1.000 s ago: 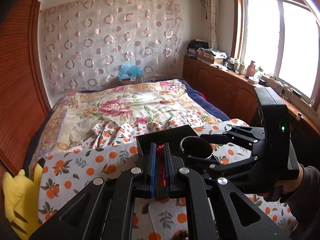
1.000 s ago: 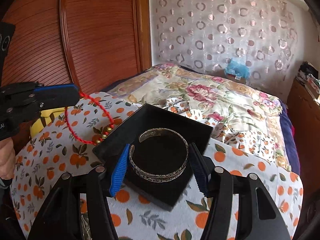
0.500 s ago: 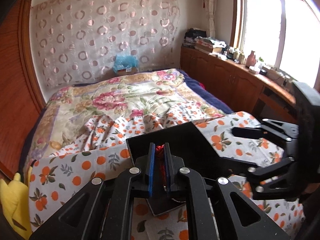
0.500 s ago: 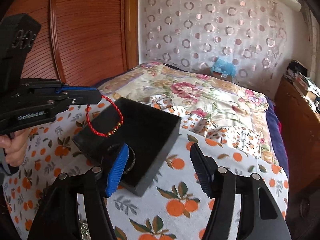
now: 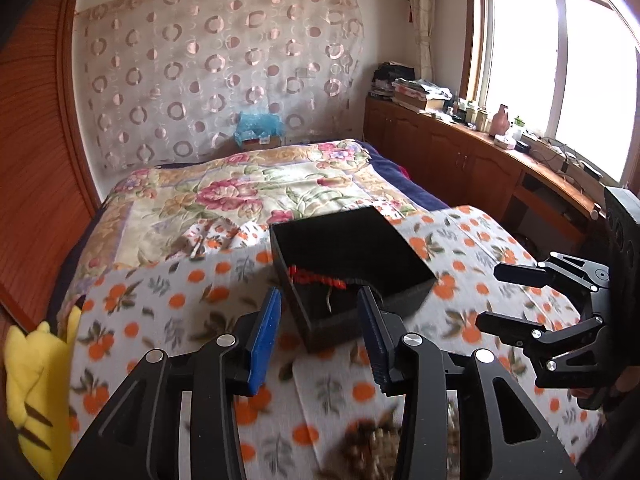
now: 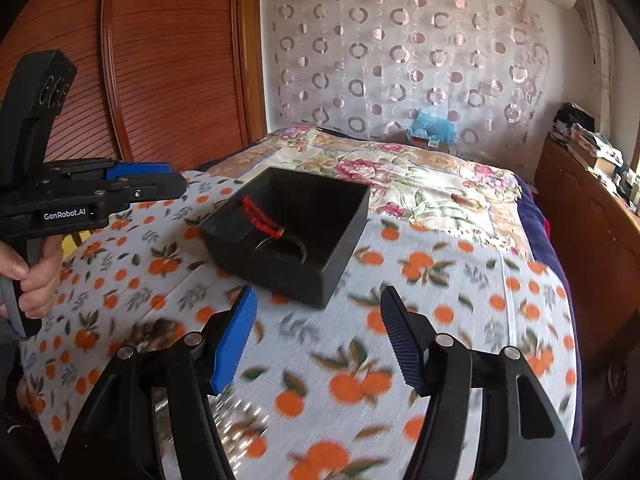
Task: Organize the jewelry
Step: 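Return the left tool to the pile and grasp the brown wooden bead bracelet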
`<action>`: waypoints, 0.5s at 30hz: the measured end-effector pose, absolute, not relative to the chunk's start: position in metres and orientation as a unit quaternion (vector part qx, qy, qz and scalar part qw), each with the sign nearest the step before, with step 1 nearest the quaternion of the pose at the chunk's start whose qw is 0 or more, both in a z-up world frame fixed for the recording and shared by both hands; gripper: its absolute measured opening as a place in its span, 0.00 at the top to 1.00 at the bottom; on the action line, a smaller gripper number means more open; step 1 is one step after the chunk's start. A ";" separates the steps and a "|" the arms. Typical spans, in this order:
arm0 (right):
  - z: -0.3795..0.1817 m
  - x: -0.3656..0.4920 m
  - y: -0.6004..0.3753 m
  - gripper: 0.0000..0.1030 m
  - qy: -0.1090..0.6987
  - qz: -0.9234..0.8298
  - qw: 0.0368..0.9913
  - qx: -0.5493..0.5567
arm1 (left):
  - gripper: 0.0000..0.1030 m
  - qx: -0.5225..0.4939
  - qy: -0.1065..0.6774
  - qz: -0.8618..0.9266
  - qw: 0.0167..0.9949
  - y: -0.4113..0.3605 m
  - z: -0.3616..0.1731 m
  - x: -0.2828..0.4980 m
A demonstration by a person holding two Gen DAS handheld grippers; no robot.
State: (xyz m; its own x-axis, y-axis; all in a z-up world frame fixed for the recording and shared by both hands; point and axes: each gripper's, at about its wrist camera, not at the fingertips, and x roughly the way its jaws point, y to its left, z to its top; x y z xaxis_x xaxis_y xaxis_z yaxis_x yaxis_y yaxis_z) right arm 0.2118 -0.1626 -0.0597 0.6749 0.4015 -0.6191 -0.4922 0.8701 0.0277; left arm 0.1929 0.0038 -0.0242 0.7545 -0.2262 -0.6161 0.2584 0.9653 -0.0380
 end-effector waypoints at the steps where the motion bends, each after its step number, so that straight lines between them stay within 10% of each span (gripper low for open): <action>1: -0.060 0.205 -0.162 0.36 0.320 0.243 0.913 -0.072 | 0.61 0.023 0.326 -0.130 0.936 0.005 -0.024 0.188; 15: -0.091 0.129 -0.164 0.36 0.342 0.228 0.911 -0.035 | 0.60 0.014 0.366 -0.136 0.920 0.005 -0.071 0.113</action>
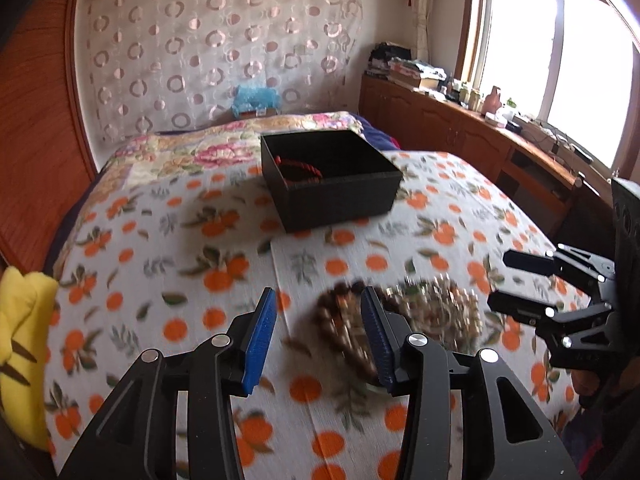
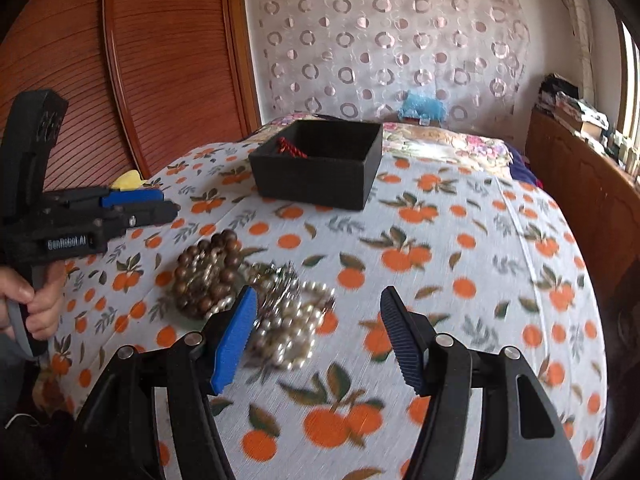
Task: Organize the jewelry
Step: 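Return the left tool to the pile and grasp the brown wooden bead bracelet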
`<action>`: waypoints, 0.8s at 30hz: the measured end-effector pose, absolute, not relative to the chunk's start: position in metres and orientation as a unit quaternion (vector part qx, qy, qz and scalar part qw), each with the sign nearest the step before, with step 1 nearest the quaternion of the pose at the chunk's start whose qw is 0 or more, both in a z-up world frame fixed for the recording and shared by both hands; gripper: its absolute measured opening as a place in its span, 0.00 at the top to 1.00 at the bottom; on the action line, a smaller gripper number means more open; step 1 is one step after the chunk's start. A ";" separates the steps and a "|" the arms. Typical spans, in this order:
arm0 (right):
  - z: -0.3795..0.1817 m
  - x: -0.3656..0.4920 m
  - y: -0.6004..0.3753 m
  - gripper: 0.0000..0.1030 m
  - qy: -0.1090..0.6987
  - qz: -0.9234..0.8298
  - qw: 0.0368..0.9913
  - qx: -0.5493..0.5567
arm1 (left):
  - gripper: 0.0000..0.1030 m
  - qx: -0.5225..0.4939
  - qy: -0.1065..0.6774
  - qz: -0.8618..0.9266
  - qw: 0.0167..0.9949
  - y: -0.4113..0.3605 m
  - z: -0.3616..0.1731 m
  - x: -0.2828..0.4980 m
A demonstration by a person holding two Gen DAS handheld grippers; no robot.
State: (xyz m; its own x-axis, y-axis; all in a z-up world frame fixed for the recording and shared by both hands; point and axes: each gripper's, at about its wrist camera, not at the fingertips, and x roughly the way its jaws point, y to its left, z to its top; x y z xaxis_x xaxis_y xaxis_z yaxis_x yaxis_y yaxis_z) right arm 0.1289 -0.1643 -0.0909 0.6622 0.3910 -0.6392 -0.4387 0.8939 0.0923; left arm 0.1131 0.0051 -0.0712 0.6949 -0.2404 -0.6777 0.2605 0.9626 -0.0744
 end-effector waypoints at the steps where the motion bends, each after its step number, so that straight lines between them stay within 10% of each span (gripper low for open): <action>1: -0.092 0.127 -0.165 0.36 0.343 0.229 0.910 -0.032 | 0.60 0.011 0.369 -0.137 0.919 0.005 -0.074 0.111; 19: -0.116 0.110 -0.163 0.35 0.364 0.234 0.901 -0.022 | 0.60 -0.048 0.428 -0.157 0.889 -0.003 -0.108 0.124; 24: -0.115 0.109 -0.162 0.35 0.362 0.237 0.901 -0.021 | 0.83 -0.054 0.424 -0.157 0.890 -0.003 -0.107 0.125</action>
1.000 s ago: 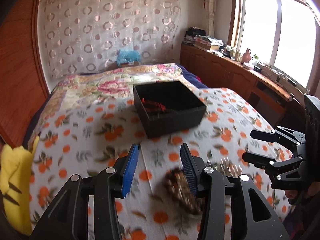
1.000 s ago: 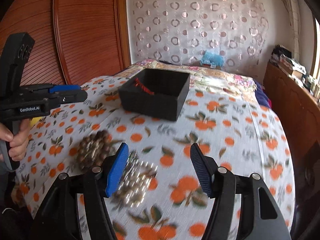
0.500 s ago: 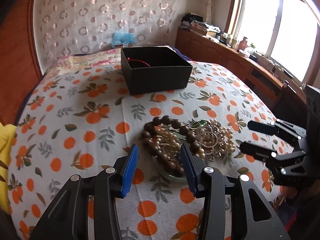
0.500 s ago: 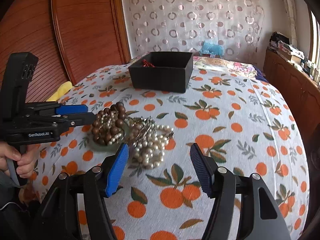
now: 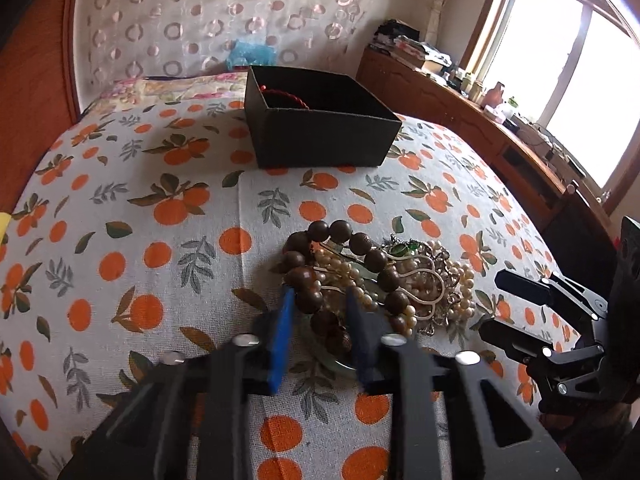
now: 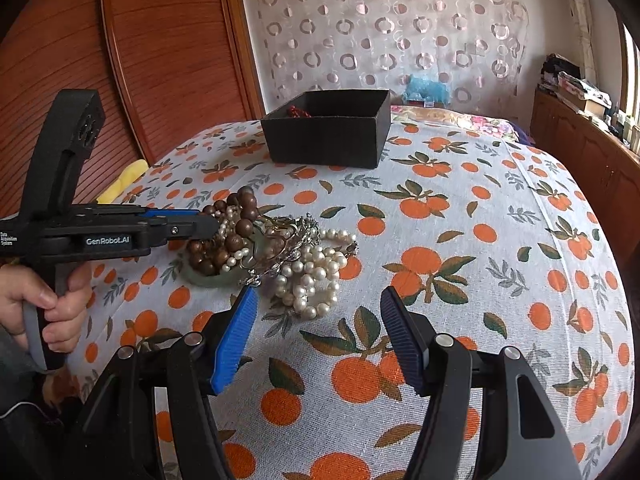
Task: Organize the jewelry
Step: 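Return the left tool to the pile and grasp the brown wooden bead bracelet, then hold the brown beads with the left tool while the right tool grasps a pearl necklace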
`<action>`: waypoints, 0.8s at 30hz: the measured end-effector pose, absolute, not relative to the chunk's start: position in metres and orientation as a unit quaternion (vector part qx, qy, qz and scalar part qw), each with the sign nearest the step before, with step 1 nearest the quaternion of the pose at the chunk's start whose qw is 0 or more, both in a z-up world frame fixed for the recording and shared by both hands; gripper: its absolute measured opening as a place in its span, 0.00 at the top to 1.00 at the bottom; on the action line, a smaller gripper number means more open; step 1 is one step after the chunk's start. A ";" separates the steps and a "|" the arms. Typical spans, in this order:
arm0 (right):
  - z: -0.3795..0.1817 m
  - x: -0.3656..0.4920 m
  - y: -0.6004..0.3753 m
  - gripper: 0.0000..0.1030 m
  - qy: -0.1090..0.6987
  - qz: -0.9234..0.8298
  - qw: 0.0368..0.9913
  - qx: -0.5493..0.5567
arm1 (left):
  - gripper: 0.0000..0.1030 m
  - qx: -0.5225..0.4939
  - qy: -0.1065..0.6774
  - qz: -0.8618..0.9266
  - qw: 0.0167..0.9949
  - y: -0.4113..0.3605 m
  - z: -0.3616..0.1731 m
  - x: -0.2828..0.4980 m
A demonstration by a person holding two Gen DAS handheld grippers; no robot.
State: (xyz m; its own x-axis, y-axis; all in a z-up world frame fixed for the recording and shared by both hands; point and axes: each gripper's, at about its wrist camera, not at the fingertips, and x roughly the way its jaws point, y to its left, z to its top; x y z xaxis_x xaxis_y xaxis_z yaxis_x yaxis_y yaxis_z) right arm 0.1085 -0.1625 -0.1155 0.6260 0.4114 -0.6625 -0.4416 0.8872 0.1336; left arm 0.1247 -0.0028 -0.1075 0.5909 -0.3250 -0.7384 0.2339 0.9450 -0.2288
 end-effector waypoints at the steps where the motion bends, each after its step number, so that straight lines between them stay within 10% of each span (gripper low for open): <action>1: -0.116 0.108 -0.162 0.35 0.362 0.237 0.902 -0.022 | 0.85 -0.054 0.421 -0.158 0.892 -0.003 -0.106 0.123; 24: -0.114 0.110 -0.159 0.36 0.362 0.238 0.900 -0.037 | 0.88 -0.056 0.293 -0.131 0.945 0.024 -0.025 0.075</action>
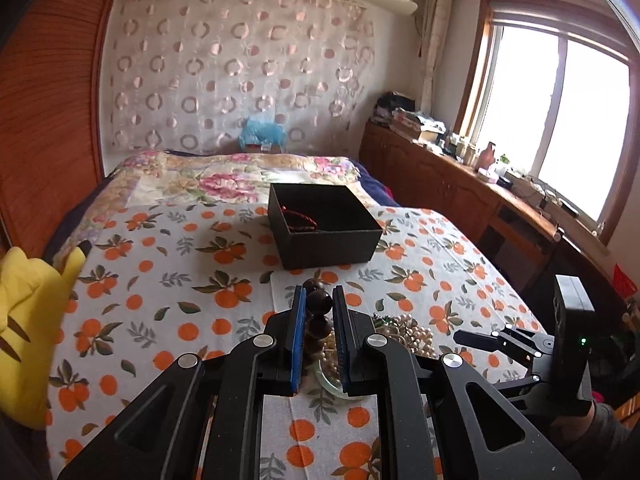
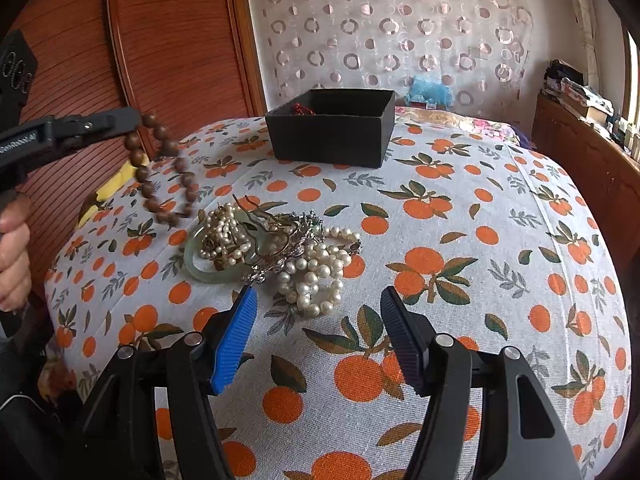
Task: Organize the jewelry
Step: 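Hold the brown beads with the left tool while the right tool grasps a pearl necklace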
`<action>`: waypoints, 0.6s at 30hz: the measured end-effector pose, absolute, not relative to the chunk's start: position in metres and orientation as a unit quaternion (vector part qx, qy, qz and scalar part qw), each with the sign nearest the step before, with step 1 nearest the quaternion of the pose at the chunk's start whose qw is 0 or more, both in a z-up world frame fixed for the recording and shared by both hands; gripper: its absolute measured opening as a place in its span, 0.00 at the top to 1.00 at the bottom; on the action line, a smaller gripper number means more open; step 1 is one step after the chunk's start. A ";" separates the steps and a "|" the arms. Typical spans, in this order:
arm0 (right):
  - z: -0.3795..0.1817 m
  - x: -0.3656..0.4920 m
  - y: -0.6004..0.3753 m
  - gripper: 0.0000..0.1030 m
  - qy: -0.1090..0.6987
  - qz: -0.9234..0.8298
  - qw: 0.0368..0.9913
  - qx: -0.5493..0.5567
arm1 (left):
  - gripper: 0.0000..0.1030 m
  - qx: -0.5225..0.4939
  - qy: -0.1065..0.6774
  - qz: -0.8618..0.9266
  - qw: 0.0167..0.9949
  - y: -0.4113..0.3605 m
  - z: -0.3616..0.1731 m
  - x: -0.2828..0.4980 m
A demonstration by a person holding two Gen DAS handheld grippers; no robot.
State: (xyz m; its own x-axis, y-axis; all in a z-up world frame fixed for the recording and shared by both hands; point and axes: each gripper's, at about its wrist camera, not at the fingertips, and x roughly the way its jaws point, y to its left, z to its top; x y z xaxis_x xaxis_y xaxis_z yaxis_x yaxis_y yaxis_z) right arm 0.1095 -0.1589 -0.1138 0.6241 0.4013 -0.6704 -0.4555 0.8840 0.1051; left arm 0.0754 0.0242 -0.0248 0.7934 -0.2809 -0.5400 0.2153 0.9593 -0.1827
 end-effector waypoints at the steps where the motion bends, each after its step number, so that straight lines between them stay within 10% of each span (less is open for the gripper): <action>1: -0.113 0.110 -0.158 0.36 0.362 0.238 0.900 -0.042 | 0.88 -0.056 0.291 -0.129 0.946 0.026 -0.025 0.074; 10: -0.107 0.132 -0.160 0.61 0.378 0.240 0.893 -0.040 | 0.88 -0.063 0.293 -0.123 0.946 0.036 -0.030 0.071; 18: -0.121 0.132 -0.144 0.62 0.401 0.252 0.879 -0.065 | 0.88 -0.063 0.299 -0.127 0.944 0.031 -0.036 0.071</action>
State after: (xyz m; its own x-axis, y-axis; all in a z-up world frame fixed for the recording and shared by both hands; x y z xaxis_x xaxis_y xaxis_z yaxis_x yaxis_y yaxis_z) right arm 0.1323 -0.1438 -0.1207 0.5525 0.3899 -0.7367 -0.4945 0.8648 0.0869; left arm 0.0708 0.0313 -0.0364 0.7893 -0.2777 -0.5476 0.2026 0.9597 -0.1946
